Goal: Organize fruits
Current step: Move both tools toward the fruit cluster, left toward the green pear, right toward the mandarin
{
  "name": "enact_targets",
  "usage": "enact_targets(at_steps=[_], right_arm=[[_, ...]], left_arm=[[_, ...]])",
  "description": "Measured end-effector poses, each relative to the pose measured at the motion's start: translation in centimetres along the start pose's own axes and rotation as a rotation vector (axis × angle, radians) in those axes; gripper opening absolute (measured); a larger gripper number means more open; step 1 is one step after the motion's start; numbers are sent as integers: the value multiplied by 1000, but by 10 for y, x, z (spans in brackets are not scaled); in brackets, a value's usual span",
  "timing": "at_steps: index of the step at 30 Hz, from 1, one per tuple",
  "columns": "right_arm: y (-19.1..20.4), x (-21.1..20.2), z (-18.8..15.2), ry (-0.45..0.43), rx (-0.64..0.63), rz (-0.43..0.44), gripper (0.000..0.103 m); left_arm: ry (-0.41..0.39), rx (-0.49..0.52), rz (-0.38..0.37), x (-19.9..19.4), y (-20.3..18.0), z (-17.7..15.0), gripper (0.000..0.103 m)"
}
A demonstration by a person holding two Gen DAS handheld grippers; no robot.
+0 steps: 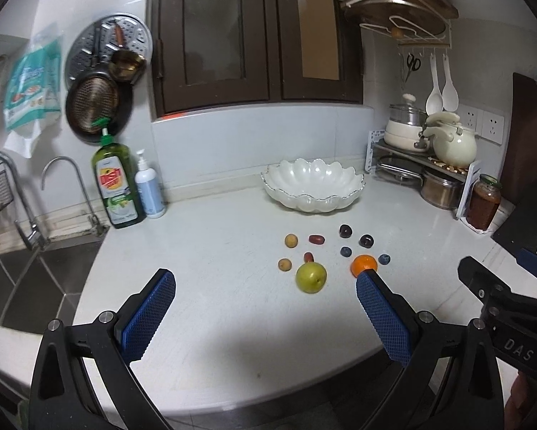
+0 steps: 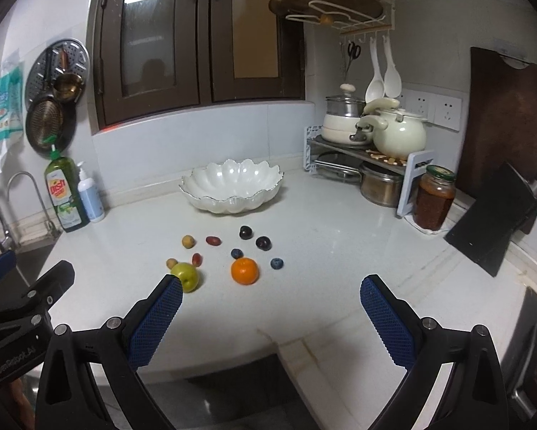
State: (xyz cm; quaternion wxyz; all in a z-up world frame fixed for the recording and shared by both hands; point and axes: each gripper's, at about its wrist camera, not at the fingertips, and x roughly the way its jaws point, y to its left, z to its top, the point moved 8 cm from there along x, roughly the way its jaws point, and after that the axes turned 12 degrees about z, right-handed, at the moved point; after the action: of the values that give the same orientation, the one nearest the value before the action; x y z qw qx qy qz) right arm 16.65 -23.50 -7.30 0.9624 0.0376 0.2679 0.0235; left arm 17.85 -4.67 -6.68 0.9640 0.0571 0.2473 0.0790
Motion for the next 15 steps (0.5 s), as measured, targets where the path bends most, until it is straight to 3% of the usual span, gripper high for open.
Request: enact_targets(at_steps=[15], right_arm=[[2,100,16,124,73,-47,97]], left_arm=[[95,91,-124,97,-27,14,103]])
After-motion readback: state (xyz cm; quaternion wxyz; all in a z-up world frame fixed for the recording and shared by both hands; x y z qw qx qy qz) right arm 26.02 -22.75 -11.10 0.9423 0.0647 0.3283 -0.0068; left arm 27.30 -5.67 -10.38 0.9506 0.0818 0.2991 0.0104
